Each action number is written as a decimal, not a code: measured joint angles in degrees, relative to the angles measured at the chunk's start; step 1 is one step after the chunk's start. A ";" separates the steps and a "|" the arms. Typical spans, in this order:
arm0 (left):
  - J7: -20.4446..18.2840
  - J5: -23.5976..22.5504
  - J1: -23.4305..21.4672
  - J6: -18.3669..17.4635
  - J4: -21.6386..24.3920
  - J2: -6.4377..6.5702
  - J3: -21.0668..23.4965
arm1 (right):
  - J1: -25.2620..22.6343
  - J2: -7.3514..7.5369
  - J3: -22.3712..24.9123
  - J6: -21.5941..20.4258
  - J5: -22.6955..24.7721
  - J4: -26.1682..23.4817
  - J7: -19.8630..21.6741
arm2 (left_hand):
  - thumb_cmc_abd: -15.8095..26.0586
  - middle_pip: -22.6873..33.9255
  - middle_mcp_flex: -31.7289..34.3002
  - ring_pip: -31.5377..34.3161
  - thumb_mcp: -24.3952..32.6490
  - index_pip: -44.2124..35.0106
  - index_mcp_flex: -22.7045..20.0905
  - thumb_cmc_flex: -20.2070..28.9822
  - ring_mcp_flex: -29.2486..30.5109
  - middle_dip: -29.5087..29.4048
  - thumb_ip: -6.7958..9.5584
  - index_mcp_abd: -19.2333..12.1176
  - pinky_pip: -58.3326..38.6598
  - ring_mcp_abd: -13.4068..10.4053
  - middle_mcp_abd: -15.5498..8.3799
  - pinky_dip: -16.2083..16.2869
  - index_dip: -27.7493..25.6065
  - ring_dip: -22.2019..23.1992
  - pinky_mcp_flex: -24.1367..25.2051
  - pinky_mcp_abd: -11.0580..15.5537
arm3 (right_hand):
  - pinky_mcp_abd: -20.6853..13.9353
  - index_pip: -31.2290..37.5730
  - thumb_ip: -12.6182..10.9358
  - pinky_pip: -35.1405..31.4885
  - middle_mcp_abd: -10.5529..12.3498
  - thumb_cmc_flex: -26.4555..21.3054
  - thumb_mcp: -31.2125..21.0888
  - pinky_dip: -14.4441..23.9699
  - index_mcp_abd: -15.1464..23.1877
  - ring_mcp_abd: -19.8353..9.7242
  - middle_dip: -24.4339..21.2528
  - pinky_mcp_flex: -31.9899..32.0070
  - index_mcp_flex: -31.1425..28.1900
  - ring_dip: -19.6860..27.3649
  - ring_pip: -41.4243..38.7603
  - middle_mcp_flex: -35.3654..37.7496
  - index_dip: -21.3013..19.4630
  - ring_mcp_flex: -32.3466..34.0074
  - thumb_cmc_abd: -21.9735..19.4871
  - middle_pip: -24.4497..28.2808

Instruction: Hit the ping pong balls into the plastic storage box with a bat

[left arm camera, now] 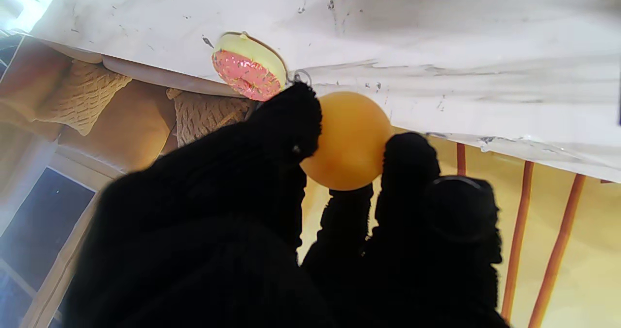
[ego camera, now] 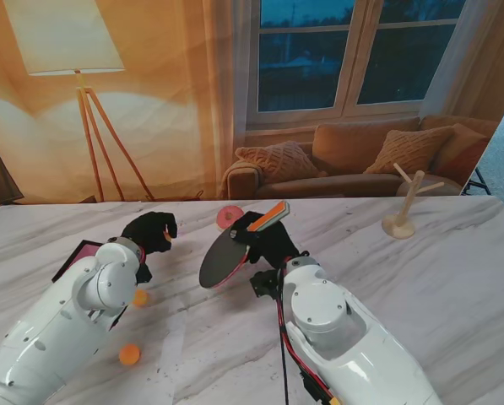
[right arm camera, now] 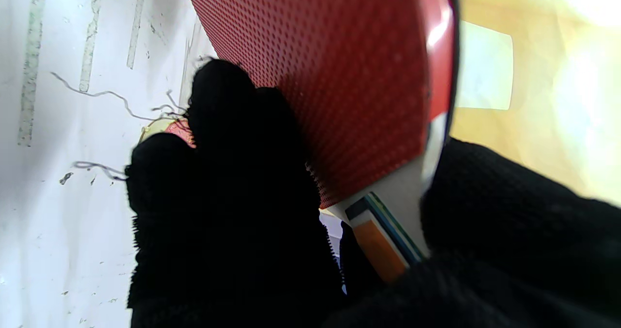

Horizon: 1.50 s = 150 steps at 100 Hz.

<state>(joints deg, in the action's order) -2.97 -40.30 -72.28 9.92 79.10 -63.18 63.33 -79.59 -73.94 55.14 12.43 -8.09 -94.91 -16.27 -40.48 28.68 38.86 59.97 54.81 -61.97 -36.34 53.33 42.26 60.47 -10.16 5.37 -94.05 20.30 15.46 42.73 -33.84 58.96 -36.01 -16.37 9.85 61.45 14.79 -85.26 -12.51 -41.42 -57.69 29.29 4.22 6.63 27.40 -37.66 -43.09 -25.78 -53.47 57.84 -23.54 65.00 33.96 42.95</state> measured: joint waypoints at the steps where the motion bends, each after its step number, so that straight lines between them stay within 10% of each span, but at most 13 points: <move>1: -0.06 -0.11 -0.14 0.00 0.23 0.03 0.15 | 0.09 -0.03 -0.05 0.04 0.00 0.06 -0.01 | 0.00 0.00 0.00 0.00 0.00 0.00 -0.01 0.00 0.00 0.00 0.00 0.00 0.00 0.00 0.00 -0.01 0.00 0.00 0.00 0.00 | 0.00 0.00 0.00 0.00 0.00 0.00 0.00 0.00 0.00 0.00 0.00 0.00 0.00 0.00 0.00 0.00 0.00 0.00 0.00 0.00; 60: -3.86 -3.91 -9.76 1.97 14.90 1.03 9.51 | 5.24 -3.90 -3.11 3.97 -5.14 5.92 -5.89 | 0.00 0.00 0.01 0.00 0.00 0.00 -0.03 0.04 0.00 0.00 0.00 0.00 -0.01 0.02 0.04 -0.51 -0.75 0.01 0.00 -0.01 | -1.30 0.17 0.54 0.02 1.23 -0.02 0.77 0.00 2.51 -1.03 0.66 0.82 -0.04 0.00 -0.03 -0.08 -2.60 -0.81 -0.64 -0.31; 150: -7.38 -4.08 -13.54 1.33 24.05 1.63 16.82 | 11.04 -8.97 -11.41 1.38 -7.74 16.12 -8.61 | 0.02 -0.14 0.01 0.00 -0.04 0.69 -0.04 0.09 0.00 0.00 0.00 0.00 -0.01 0.02 0.10 -0.53 -2.66 0.08 0.00 -0.01 | -2.69 -0.14 1.14 0.43 2.43 -0.58 1.95 0.41 3.56 -2.08 2.70 2.92 0.03 -0.17 -0.87 -1.24 -7.70 -2.66 -1.07 -0.43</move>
<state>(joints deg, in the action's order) -10.35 -44.38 -85.82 11.25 103.15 -61.56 80.15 -68.54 -82.91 43.73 13.80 -15.82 -78.79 -24.87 -40.45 28.54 38.88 59.97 54.77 -61.28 -36.38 53.42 42.26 60.47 -10.16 5.37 -94.06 20.32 15.55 42.20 -36.50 59.04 -36.01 -16.38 7.16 61.31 15.93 -84.83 -10.07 -42.00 -55.74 29.70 7.78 4.55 30.10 -34.74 -43.07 -25.95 -54.34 56.59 -31.24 62.33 32.89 42.51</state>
